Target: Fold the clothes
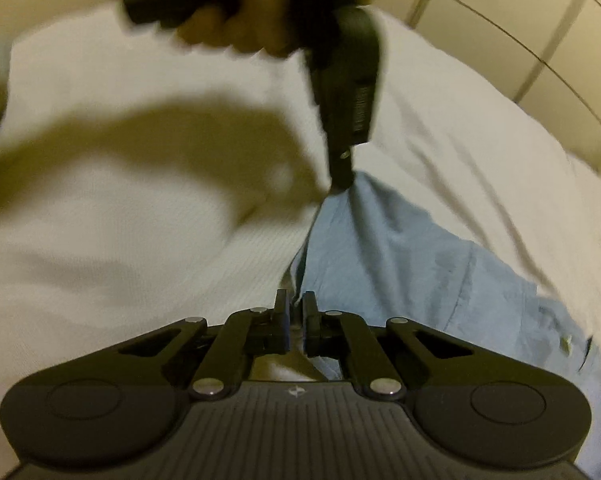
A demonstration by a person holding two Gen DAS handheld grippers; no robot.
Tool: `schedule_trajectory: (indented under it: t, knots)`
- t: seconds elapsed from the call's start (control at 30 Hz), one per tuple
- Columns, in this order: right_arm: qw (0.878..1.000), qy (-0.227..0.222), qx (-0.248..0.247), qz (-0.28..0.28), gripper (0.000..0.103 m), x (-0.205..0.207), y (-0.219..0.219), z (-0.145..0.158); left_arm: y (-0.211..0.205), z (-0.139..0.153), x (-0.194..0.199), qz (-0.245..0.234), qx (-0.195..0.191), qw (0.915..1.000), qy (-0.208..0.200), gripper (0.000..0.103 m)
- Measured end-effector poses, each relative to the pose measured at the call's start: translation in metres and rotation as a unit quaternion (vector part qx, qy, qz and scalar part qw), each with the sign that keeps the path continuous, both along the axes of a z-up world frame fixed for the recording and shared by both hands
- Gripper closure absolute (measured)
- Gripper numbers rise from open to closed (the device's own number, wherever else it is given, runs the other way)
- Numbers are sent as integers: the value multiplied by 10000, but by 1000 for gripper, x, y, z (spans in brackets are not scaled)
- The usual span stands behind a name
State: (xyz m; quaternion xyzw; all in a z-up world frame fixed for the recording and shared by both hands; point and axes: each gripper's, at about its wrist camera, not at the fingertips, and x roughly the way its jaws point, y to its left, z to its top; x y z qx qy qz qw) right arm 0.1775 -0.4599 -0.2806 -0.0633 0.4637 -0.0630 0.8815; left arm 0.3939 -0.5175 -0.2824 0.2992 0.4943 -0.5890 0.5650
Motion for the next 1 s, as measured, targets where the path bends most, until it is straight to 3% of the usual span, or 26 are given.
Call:
schedule_trajectory:
  t: [0.1, 0.2, 0.47, 0.6, 0.63, 0.83, 0.9, 1.0]
  knots:
    - [9950, -321, 708, -620, 99, -9, -22, 15, -3, 10, 1, 300, -97, 9991, 283, 103]
    - [9802, -543, 1412, -1277, 99, -22, -48, 22, -11, 21, 1, 594, -185, 9964, 577, 103]
    - [9102, -721, 2964, -2801, 98, -63, -112, 12, -47, 36, -17, 1124, -185, 9884, 1005, 103]
    - [8906, -689, 3077, -3276, 87, -81, -133, 5, -63, 31, -34, 1194, -198, 9877, 990, 103]
    - [8890, -688, 3025, -3367, 82, -86, -135, 4, -67, 28, -39, 1227, -226, 9872, 993, 103]
    - [8879, -651, 2788, -3601, 80, -111, -140, 8, -78, 22, -49, 1587, -549, 9800, 1065, 92]
    - [8934, -631, 2738, -3505, 80, -111, -139, 7, -75, 26, -48, 1639, -628, 9792, 1013, 89]
    - [9242, -747, 2540, -2752, 80, -98, -124, 14, -65, 34, -45, 1625, -729, 9804, 839, 89]
